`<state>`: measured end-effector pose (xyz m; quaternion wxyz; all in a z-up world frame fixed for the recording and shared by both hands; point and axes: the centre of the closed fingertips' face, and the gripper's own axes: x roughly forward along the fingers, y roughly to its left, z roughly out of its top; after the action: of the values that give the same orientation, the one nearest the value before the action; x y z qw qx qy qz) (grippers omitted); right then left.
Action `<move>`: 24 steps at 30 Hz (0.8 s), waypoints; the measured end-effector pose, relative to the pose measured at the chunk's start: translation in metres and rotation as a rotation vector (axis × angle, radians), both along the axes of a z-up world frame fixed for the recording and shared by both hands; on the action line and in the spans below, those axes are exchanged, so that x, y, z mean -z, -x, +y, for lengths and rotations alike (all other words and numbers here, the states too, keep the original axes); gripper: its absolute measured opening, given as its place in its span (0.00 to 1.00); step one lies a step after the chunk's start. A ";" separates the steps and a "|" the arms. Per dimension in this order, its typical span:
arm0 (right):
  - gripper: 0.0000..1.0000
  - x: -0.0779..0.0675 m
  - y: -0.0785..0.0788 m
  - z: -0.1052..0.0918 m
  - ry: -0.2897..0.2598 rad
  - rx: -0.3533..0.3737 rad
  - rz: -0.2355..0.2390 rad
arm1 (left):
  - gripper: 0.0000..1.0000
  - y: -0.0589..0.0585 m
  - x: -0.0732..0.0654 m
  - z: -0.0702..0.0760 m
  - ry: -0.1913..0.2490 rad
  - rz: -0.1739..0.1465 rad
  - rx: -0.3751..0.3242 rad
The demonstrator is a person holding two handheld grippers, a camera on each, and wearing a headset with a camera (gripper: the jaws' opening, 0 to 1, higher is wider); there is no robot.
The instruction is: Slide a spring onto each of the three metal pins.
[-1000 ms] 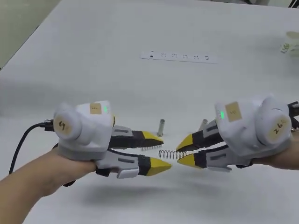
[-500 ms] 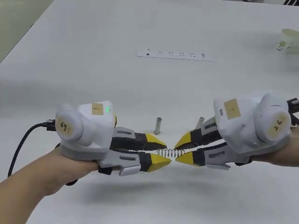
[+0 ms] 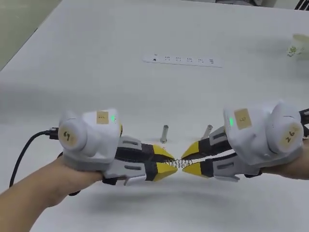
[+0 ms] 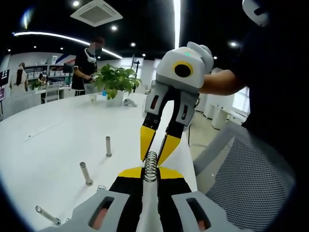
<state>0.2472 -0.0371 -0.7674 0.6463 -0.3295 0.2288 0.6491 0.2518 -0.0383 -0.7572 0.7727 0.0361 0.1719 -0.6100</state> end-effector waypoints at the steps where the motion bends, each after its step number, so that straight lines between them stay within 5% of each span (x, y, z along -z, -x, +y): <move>1: 0.08 0.000 0.000 0.000 -0.003 0.001 0.003 | 0.02 0.000 0.000 0.000 0.000 0.001 0.001; 24: 0.08 0.005 0.009 -0.008 -0.033 0.015 0.034 | 0.02 0.009 0.002 -0.003 -0.011 0.029 0.051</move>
<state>0.2387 -0.0454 -0.7728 0.6526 -0.3059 0.2314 0.6534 0.2431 -0.0418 -0.7590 0.7539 0.0356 0.1855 -0.6292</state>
